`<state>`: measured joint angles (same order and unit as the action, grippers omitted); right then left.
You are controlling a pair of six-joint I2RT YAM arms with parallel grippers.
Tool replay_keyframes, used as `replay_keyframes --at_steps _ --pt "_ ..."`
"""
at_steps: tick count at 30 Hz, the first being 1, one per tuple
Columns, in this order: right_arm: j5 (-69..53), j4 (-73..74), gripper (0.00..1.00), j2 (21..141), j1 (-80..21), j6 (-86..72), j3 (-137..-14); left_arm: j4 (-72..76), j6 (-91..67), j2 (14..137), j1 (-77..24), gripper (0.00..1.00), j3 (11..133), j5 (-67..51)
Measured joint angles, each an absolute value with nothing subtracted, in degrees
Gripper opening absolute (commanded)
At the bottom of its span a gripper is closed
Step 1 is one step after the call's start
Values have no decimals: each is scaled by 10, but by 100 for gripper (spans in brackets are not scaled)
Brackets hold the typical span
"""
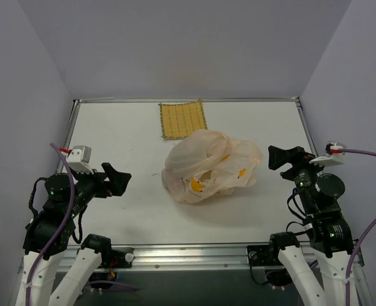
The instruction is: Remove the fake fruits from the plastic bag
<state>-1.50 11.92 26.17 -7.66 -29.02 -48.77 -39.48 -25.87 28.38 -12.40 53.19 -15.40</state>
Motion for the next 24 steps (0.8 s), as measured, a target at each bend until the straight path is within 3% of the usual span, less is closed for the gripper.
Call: replay_keyframes --at_steps 5,12,24 --pt "-20 123 79 257 -77 -293 -470 -375 -283 306 -124 98 537 -179" --pt "-61 124 93 269 -77 -300 -435 -244 -366 386 -154 98 536 -235" --pt "-163 105 95 315 -77 -300 -415 -192 -322 625 -557 94 657 16"
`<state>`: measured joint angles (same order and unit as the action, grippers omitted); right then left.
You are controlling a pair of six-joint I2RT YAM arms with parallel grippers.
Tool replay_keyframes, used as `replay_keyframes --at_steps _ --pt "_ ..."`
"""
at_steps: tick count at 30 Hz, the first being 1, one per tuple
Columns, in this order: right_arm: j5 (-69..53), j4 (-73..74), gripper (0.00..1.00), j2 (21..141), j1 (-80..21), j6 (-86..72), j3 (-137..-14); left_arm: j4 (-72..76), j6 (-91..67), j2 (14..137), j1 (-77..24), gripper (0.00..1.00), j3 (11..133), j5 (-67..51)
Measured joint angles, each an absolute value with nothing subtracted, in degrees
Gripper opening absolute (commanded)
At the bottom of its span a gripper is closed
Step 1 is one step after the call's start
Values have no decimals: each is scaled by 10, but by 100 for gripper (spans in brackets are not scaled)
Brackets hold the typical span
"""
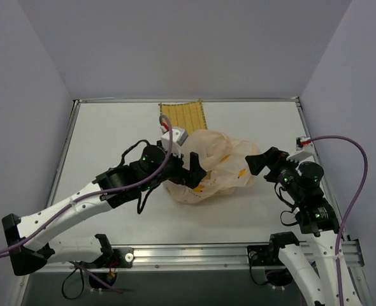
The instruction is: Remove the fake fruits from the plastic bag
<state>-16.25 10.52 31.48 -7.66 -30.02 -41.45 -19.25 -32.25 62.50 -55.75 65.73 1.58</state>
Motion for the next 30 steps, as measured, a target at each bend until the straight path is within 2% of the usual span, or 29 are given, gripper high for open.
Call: replay_keyframes --at_steps 6,15,16,19,21,23,24,25,26,28,29,30 --pt "-179 104 97 310 -77 -306 -392 -196 -263 747 -623 94 770 77" --pt "-205 101 98 317 -77 -317 -353 -235 -197 906 -626 94 881 157" --pt "-208 101 98 317 -77 -317 -353 -238 -192 920 -625 99 888 167" --pt "-232 100 100 319 -77 -317 -353 -244 -183 941 -622 78 890 190" --pt "-251 100 100 322 -77 -317 -353 -246 -179 944 -618 53 887 205" --pt "-267 100 100 327 -77 -318 -353 -241 -177 936 -611 34 877 216" --pt "-275 100 100 329 -79 -319 -353 -237 -177 928 -607 29 868 222" --pt "-279 100 97 330 -79 -321 -353 -236 -177 918 -603 25 857 225" --pt "-282 98 82 331 -79 -324 -352 -233 -177 907 -599 22 845 229" --pt "-289 88 64 333 -79 -331 -345 -225 -181 879 -592 14 817 232" --pt "-292 78 40 334 -80 -337 -338 -222 -184 863 -589 11 802 235" --pt "-296 66 33 336 -80 -344 -329 -218 -187 843 -583 6 784 238"
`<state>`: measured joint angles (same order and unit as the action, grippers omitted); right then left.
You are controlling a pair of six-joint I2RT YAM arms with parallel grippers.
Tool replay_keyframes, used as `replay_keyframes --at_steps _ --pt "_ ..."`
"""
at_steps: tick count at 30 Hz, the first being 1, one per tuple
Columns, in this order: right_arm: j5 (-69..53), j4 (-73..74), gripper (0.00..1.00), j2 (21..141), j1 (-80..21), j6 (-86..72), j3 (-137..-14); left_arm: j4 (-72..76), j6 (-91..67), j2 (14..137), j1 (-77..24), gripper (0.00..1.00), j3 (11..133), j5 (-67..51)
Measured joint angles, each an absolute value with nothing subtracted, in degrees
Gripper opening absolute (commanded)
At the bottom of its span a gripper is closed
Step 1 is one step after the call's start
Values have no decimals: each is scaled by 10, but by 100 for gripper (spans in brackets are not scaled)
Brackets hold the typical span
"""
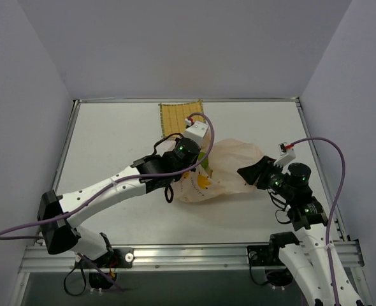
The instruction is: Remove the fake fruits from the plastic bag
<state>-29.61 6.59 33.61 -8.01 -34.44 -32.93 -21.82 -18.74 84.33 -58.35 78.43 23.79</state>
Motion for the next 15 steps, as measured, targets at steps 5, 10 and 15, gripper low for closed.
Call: replay_keyframes --at_steps 5,10,15 --pt "-292 12 1 387 -92 -373 -301 -195 -217 756 -547 2 699 243" --pt "-215 -66 0 495 -105 -372 -284 -165 -276 662 -472 2 569 245" --pt "-154 -161 0 609 -119 -381 -237 -136 -336 629 -434 2 462 219"
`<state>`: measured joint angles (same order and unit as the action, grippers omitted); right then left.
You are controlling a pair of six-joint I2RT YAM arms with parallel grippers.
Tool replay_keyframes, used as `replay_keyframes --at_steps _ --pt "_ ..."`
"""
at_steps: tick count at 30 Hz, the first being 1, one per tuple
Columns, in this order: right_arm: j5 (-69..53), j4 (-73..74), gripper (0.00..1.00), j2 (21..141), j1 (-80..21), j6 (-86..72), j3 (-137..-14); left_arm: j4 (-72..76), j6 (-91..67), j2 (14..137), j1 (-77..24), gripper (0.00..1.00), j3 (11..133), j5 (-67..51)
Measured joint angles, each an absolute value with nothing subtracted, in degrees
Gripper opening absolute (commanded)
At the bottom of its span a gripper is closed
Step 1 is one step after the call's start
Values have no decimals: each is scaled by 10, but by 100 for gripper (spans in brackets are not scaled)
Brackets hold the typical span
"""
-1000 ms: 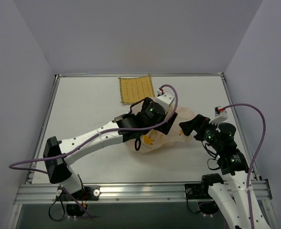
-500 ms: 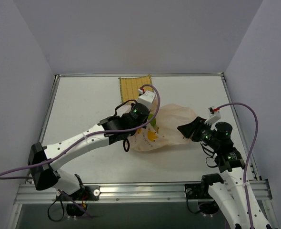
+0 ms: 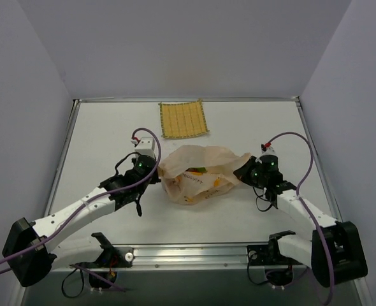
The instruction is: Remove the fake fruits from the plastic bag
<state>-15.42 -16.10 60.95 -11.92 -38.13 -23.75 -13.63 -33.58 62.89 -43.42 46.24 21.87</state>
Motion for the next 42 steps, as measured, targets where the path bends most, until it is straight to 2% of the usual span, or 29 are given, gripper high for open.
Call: replay_keyframes --at_steps 6,12,18,24,30,33,34,37,42 --pt "-96 -237 0 729 -173 -381 -233 -93 -401 630 -413 2 363 209" --pt "-9 -237 0 744 -246 -368 -245 -72 -438 630 -405 2 301 208" --pt "39 -222 0 754 -267 -374 -259 -65 -462 619 -401 2 283 210" --pt "46 -214 0 689 -267 -398 -255 -65 -478 568 -397 2 260 208" --pt "-19 -279 1 803 -224 -429 -238 -50 -484 598 -387 2 258 195" --pt "-9 -271 27 781 -228 -433 -230 -51 -482 609 -386 2 255 185" --pt "2 -258 52 759 -229 -426 -230 -53 -480 602 -385 2 254 184" --pt "33 -206 83 677 -229 -401 -242 -65 -473 565 -381 2 251 182" --pt "58 -100 96 544 -257 -358 -299 -75 -471 518 -385 2 251 180"
